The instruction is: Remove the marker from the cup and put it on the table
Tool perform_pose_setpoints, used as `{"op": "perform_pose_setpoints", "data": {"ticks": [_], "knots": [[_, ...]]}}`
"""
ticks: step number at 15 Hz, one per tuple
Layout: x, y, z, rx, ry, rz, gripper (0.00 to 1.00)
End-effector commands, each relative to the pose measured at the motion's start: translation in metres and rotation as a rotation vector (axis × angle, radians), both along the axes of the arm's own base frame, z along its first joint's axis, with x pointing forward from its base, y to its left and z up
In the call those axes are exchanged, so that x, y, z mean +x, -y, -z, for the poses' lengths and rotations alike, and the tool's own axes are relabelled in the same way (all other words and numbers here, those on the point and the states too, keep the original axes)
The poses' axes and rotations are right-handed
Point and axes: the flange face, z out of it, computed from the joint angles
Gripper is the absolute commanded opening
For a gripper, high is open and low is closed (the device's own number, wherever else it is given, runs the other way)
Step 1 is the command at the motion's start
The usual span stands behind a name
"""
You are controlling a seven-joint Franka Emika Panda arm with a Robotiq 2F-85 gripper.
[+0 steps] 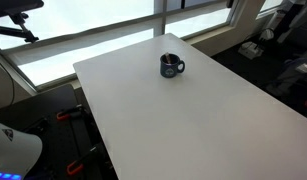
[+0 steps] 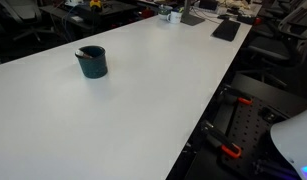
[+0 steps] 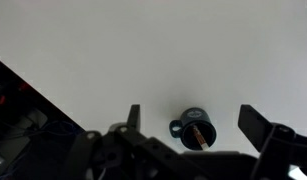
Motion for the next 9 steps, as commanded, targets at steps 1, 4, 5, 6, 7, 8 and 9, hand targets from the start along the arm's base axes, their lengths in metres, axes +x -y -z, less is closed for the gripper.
{"op": "perform_pose_setpoints", "data": {"ticks": [1,4,5,6,7,8,9], "knots": [[0.0073,-0.0149,-0.0116,0.028,0.050,-0.141,1.00],[0.0066,-0.0180,-0.0049,0.036,0.031,-0.139,1.00],[0.0067,-0.0185,-0.0047,0.039,0.031,-0.143,1.00],[0.0065,-0.0180,-0.0038,0.039,0.029,-0.141,1.00],[0.0064,-0.0173,-0.0032,0.039,0.028,-0.140,1.00],[0.0064,-0.0168,-0.0028,0.039,0.028,-0.139,1.00],[0.0064,-0.0168,-0.0027,0.039,0.027,-0.139,1.00]]}}
